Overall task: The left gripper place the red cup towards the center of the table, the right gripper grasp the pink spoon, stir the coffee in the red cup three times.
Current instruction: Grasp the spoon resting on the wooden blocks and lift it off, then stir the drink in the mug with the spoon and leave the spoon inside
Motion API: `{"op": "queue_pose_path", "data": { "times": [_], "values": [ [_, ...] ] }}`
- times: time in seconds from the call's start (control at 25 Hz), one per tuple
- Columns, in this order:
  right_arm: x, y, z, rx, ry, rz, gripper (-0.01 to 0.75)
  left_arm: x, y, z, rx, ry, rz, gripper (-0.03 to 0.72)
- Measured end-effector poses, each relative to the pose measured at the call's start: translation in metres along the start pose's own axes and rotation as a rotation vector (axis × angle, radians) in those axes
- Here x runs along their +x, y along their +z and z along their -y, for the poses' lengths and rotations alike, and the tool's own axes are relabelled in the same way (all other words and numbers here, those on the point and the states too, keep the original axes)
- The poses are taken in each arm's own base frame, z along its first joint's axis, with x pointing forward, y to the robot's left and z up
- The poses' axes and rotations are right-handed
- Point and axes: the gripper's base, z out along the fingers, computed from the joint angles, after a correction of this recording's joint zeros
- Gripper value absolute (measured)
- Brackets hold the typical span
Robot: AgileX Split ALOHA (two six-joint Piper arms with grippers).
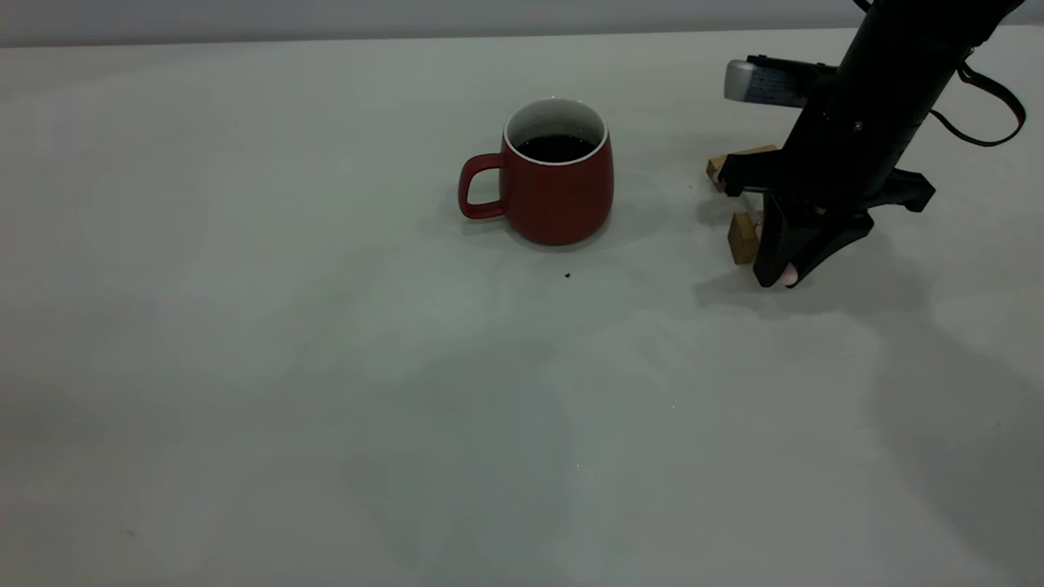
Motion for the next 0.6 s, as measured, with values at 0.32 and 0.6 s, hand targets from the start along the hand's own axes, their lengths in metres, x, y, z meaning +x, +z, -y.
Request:
{"op": "queue_pose_path", "data": {
  "times": [0.32, 0.6],
  "values": [
    [-0.015, -0.066, -0.038, -0.227, 0.049, -0.051, 0.123, 0.000, 0.000, 0.000, 0.000, 0.000, 0.000, 0.482],
    [-0.023, -0.088, -0.076, -0.682, 0.292, -0.087, 0.123, 0.000, 0.000, 0.000, 0.000, 0.000, 0.000, 0.482]
  ]
}}
